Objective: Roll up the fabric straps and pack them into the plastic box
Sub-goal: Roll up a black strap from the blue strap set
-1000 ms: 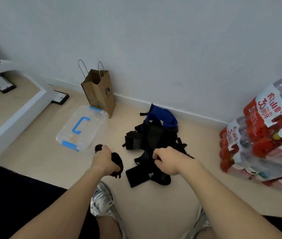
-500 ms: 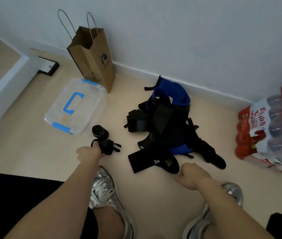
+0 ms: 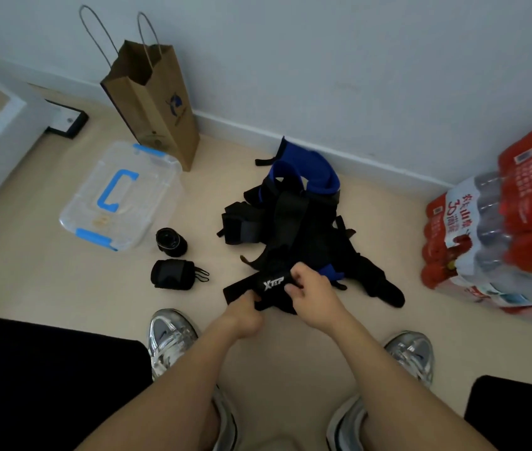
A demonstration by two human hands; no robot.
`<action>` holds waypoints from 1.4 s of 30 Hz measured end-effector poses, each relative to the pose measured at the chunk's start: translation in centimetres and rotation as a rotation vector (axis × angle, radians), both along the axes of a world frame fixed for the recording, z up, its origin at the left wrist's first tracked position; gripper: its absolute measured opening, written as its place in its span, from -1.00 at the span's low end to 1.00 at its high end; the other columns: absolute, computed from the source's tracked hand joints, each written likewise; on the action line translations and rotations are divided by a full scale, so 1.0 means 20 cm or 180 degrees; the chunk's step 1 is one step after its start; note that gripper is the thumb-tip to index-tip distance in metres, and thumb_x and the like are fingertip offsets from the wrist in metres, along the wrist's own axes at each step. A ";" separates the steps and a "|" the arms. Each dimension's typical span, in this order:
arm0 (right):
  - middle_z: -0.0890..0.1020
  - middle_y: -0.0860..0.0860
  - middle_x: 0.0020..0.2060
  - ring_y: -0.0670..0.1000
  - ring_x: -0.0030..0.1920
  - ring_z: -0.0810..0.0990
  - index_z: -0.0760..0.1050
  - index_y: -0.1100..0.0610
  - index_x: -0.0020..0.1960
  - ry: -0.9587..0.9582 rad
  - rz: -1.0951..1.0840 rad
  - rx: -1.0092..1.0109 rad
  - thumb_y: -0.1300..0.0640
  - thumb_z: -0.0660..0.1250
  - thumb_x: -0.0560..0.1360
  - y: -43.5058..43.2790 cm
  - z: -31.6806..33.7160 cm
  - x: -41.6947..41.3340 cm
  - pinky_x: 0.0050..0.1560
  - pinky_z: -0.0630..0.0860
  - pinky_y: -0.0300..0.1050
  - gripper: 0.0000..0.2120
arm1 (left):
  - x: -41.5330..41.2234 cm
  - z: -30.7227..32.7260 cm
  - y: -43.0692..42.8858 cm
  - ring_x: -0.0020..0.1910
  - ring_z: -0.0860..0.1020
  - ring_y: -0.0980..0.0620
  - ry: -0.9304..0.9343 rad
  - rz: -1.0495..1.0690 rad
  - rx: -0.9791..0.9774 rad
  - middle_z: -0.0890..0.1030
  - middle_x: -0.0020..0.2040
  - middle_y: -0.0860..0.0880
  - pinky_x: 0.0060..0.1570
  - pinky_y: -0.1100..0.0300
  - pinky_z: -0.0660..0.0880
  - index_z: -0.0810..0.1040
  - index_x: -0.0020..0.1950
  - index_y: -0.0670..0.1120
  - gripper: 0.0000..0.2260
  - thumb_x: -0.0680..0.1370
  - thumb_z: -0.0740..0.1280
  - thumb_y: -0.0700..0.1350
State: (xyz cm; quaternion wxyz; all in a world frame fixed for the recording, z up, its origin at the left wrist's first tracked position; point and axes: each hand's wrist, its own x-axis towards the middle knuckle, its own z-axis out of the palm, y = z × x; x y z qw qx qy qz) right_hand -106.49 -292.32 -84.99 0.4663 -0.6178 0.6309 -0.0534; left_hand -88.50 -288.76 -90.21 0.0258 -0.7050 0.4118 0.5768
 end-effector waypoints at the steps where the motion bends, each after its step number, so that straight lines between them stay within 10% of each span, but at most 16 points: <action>1: 0.69 0.04 -0.15 0.02 -0.11 0.66 0.50 0.05 0.00 -0.0327 -0.0297 0.0114 0.21 0.36 0.69 -0.01 0.04 -0.01 -0.07 0.58 -0.08 -0.88 | -0.01 0.00 0.00 0.41 0.54 -0.22 -0.0045 -0.0165 -0.0050 0.53 0.45 -0.20 0.37 -0.02 0.52 0.38 0.57 -0.10 -0.52 0.63 0.26 -0.22; 4: 0.80 0.01 -0.08 -0.01 0.00 0.79 0.67 0.07 0.12 -0.1128 -0.0953 0.0243 0.29 0.35 0.69 -0.05 0.15 -0.07 0.07 0.68 -0.12 -0.83 | -0.02 0.03 0.01 0.47 0.50 -0.17 -0.0045 -0.0166 -0.0043 0.50 0.52 -0.15 0.46 0.02 0.46 0.37 0.64 -0.12 -0.48 0.65 0.28 -0.20; 10: 0.81 -0.09 -0.06 -0.08 0.02 0.79 0.76 -0.03 0.09 -0.1676 -0.1428 -0.0548 0.18 0.43 0.58 -0.14 0.46 -0.13 0.04 0.70 -0.14 -0.81 | -0.07 0.34 -0.07 0.00 0.56 -0.08 0.0345 0.1347 -0.0470 0.63 0.15 -0.12 -0.07 0.11 0.49 0.64 0.30 -0.11 -0.73 0.71 0.19 -0.16; 14: 0.80 -0.08 -0.13 -0.09 -0.07 0.78 0.75 -0.13 -0.06 -0.1847 -0.1280 -0.1015 0.01 0.39 0.40 -0.16 0.66 -0.15 -0.14 0.65 -0.26 -0.80 | -0.13 0.63 -0.15 0.13 0.70 -0.14 0.1461 0.2242 -0.0334 0.74 0.17 -0.12 0.18 -0.06 0.60 0.67 0.25 -0.11 -0.50 0.75 0.12 0.23; 18: 0.80 0.05 -0.15 -0.02 -0.13 0.79 0.70 -0.05 -0.05 -0.1847 -0.0751 -0.0459 0.12 0.37 0.42 -0.07 0.68 -0.17 -0.13 0.66 -0.11 -0.82 | -0.18 0.80 -0.18 0.29 0.67 -0.24 0.2541 0.2466 -0.0134 0.72 0.27 -0.19 0.28 -0.17 0.59 0.67 0.37 -0.08 -0.40 0.64 0.25 0.37; 23: 0.80 0.09 0.09 0.10 0.15 0.78 0.64 -0.16 0.32 -0.2025 -0.0371 0.0448 0.25 0.32 0.65 0.08 0.58 -0.22 0.22 0.68 0.12 -0.61 | -0.18 0.83 -0.10 0.23 0.72 -0.22 0.2554 0.2162 -0.0153 0.74 0.24 -0.21 0.28 -0.15 0.61 0.73 0.31 -0.11 -0.55 0.68 0.35 0.21; 27: 0.79 0.04 0.12 0.07 0.16 0.78 0.57 -0.13 0.34 -0.1556 -0.0331 0.0937 0.06 0.46 0.63 0.13 0.52 -0.25 0.27 0.67 0.17 -0.70 | -0.16 0.78 -0.07 0.16 0.74 -0.19 0.1704 0.1847 -0.0643 0.77 0.14 -0.16 0.26 -0.15 0.65 0.66 0.33 -0.15 -0.64 0.74 0.30 0.09; 36: 0.78 0.01 0.10 0.05 0.17 0.74 0.72 0.06 0.22 -0.0409 0.0648 0.1328 0.06 0.71 0.37 0.19 0.44 -0.32 0.32 0.65 0.02 -0.55 | -0.04 0.72 -0.06 -0.04 0.79 -0.03 0.1861 0.3352 -0.1381 0.80 0.00 -0.07 -0.11 0.06 0.68 0.70 0.21 -0.08 -0.75 0.73 0.33 0.05; 39: 0.71 -0.04 0.01 0.02 0.10 0.70 0.67 0.06 0.12 0.0430 0.1136 0.1085 0.08 0.65 0.44 0.20 0.36 -0.38 0.06 0.63 -0.12 -0.70 | 0.04 0.69 -0.08 -0.02 0.78 -0.05 0.1894 0.4007 -0.1319 0.80 0.00 -0.06 -0.06 0.02 0.69 0.65 0.19 -0.11 -0.77 0.71 0.37 0.04; 42: 0.70 0.06 0.15 0.14 0.19 0.68 0.63 0.10 0.28 0.0669 0.0801 0.0563 0.06 0.54 0.55 0.22 0.25 -0.40 0.22 0.65 0.04 -0.67 | 0.09 0.67 -0.10 0.02 0.76 -0.06 0.1744 0.4032 -0.1354 0.78 0.03 -0.07 0.02 -0.01 0.68 0.65 0.15 -0.11 -0.79 0.71 0.38 0.04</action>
